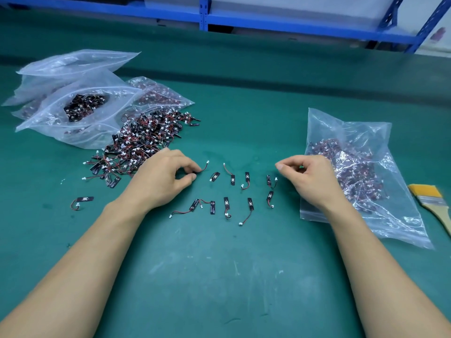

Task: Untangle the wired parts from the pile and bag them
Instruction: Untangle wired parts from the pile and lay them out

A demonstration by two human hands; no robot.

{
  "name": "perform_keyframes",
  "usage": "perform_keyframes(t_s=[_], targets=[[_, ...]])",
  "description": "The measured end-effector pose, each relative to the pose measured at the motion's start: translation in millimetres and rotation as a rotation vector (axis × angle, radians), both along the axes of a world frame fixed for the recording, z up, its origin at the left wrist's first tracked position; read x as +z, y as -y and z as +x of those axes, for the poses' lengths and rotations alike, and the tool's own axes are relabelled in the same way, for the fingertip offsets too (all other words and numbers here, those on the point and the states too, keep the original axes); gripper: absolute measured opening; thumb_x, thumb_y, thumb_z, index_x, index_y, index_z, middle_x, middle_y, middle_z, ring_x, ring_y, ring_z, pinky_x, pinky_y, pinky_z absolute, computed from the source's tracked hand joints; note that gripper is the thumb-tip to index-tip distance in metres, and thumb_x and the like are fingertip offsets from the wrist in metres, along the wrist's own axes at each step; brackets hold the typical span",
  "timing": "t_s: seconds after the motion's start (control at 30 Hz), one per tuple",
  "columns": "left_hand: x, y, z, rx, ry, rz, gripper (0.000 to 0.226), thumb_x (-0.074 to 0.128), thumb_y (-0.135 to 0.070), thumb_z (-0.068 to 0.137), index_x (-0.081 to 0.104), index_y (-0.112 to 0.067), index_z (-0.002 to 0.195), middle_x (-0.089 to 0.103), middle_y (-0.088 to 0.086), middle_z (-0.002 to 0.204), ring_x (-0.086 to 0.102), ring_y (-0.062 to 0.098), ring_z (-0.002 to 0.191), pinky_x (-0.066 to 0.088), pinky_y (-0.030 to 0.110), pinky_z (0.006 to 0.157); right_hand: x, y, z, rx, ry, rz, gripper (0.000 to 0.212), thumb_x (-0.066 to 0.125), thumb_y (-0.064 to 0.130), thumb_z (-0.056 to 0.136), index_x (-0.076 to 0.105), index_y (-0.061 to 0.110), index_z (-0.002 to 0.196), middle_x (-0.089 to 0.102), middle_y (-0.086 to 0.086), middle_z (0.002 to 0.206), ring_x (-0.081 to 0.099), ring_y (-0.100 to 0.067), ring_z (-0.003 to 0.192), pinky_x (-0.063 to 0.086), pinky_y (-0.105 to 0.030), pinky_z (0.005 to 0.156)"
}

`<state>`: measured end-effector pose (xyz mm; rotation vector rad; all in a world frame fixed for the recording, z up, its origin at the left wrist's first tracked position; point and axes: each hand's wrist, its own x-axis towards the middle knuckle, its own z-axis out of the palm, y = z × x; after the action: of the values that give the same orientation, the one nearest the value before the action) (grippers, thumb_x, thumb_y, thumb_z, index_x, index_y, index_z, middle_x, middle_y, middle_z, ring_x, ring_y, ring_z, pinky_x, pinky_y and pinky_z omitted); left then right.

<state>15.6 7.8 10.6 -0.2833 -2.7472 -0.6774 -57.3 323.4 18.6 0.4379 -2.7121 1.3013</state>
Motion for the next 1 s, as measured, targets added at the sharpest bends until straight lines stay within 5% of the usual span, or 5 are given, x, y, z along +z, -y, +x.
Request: perform_keyframes(t_s=[0.27, 0.43, 0.6, 1.0], targets=[[0.3, -5.1, 0.3, 0.0, -0.007, 0.052, 0.011, 0.073, -0.027, 0.089, 0.077, -0.023, 0.098, 0.065, -0.011, 0.08, 0.052, 0.015, 0.078, 0.044, 0.033, 0.077, -10.9, -2.2, -5.6, 0.094, -0.007, 0.251, 0.012, 0.076, 0.034, 0.088, 0.078, 0.031, 0.099, 0.063, 0.015, 0.071, 0.053, 0.004, 0.066, 0.042, -0.027, 0.07], [0.7, -3.6, -0.5, 0.091, 0.0, 0.163, 0.011, 0.07, -0.019, 0.092, 0.077, -0.023, 0.099, 0.058, -0.027, 0.064, 0.05, -0.005, 0.066, 0.031, 0.007, 0.064, -10.6, -2.3, -5.6, 0.121, -0.038, 0.245, 0.005, 0.077, 0.03, 0.087, 0.079, 0.034, 0.091, 0.065, 0.011, 0.075, 0.053, 0.003, 0.067, 0.041, -0.027, 0.067], [-3.5, -2.7, -1.6, 0.167, 0.053, 0.254, 0.011, 0.068, -0.021, 0.093, 0.077, -0.025, 0.099, 0.051, -0.01, 0.054, 0.044, 0.009, 0.055, 0.032, 0.014, 0.057, -10.8, -3.3, -6.2, 0.137, -0.033, 0.247, 0.006, 0.077, 0.029, 0.088, 0.079, 0.033, 0.092, 0.068, 0.009, 0.081, 0.053, 0.005, 0.068, 0.041, -0.028, 0.066], [-5.4, -4.4, -2.0, 0.138, 0.028, 0.239, 0.012, 0.068, -0.019, 0.093, 0.076, -0.026, 0.099, 0.058, -0.005, 0.061, 0.049, 0.013, 0.059, 0.037, 0.019, 0.06, -11.3, -3.6, -6.5, 0.13, -0.031, 0.247, 0.008, 0.074, 0.028, 0.09, 0.08, 0.032, 0.091, 0.068, 0.01, 0.083, 0.053, 0.005, 0.068, 0.038, -0.026, 0.066]])
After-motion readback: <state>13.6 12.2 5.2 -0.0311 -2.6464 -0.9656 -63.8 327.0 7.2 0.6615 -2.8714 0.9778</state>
